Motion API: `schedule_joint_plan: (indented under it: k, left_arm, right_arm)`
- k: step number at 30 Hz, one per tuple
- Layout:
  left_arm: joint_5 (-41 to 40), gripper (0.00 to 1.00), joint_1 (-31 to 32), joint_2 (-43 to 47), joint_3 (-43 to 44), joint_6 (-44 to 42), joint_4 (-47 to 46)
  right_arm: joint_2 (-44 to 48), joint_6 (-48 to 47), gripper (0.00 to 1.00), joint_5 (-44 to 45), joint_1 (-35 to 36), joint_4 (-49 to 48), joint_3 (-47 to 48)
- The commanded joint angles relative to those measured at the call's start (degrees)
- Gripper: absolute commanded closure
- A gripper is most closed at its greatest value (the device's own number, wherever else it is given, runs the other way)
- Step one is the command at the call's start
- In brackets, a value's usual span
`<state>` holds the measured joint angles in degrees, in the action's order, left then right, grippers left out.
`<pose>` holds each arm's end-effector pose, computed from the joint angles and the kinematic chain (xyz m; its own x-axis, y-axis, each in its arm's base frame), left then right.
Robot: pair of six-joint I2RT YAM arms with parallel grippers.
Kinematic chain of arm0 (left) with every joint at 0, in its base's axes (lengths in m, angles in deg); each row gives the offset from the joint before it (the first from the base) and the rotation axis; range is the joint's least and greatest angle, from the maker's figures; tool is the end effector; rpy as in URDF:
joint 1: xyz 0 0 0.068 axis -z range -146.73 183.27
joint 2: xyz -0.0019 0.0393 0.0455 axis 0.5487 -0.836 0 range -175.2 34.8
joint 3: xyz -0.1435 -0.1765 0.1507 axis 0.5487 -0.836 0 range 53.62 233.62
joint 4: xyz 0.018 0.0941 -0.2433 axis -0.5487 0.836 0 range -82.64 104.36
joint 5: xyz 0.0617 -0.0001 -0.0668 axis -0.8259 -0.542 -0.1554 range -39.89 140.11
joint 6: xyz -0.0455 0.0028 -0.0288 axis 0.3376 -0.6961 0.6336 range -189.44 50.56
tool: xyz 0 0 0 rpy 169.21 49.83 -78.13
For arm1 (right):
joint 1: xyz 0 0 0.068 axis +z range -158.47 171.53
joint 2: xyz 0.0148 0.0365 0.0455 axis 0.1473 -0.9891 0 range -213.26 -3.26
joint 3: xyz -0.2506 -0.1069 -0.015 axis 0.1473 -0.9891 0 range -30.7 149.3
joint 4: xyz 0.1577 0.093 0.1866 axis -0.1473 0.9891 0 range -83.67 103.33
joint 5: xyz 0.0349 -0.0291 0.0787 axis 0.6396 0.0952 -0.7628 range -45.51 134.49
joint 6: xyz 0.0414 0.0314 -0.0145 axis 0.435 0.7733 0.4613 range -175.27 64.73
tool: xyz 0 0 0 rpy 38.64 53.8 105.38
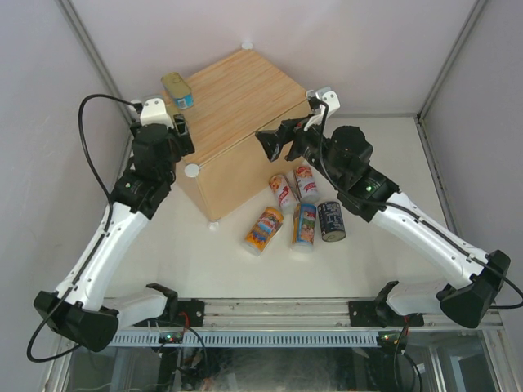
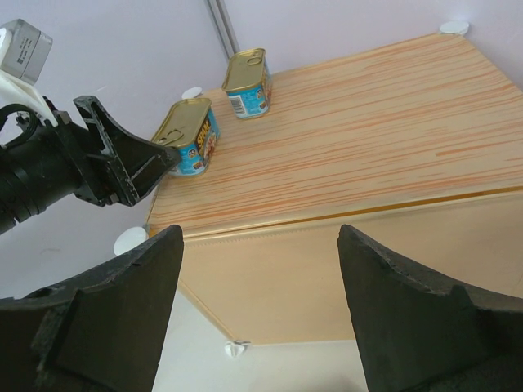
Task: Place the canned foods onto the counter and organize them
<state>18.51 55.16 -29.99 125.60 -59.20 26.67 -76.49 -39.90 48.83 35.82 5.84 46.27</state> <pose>0.2343 -0.0741 0.4206 -0.1637 -0.0973 -0.9817 -0.1900 0.9796 -0.0654 0.2120 0.2030 0.4502 -0.1194 0.2529 -0.9601 -0.6334 0.7253 0.2698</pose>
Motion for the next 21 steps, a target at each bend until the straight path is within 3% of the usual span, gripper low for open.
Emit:
schedule_joint_plan:
  k: [1,21]
  left_arm:
    - [2.28,0.26,-1.87,1.14,-0.27,-1.69,-3.01]
    - [1.42,0.31,-3.97,-4.6,2.68,1.01,-5.49]
  right_arm:
    - [-0.15,0.94,0.24,-0.44,-0.02,-3.17,0.11]
    - [-0.75,0.71,0.24,-0.68,-0.33,-3.52,0.11]
